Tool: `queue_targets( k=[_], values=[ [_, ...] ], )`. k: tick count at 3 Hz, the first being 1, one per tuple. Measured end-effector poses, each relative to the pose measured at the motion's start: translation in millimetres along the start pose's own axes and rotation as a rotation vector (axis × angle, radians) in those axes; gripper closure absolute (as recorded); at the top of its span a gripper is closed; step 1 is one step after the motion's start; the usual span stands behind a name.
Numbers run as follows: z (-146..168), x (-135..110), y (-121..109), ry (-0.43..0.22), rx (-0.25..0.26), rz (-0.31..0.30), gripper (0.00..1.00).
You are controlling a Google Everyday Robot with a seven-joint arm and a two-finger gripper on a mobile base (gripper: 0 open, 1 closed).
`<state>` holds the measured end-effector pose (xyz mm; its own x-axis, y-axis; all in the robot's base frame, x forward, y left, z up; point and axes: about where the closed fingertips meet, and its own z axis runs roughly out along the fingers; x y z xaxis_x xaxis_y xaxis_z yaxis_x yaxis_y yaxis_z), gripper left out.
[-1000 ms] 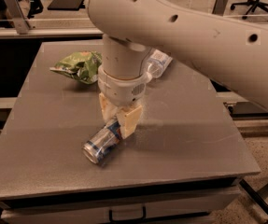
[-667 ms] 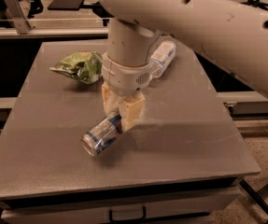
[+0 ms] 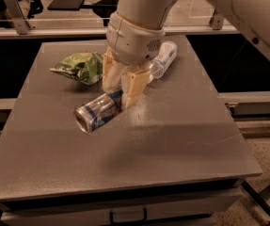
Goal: Pick redbull can
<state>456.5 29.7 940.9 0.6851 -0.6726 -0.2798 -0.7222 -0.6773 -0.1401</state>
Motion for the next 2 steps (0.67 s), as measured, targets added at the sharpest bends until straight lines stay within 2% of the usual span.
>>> queue_targets(
  k=[1, 2],
  values=[
    [-20.7, -5.1, -5.6, -0.049, 0.059, 0.033, 1.00],
    [-20.0, -7.0, -13.5, -0.049, 0.085, 0.027, 1.00]
  ],
)
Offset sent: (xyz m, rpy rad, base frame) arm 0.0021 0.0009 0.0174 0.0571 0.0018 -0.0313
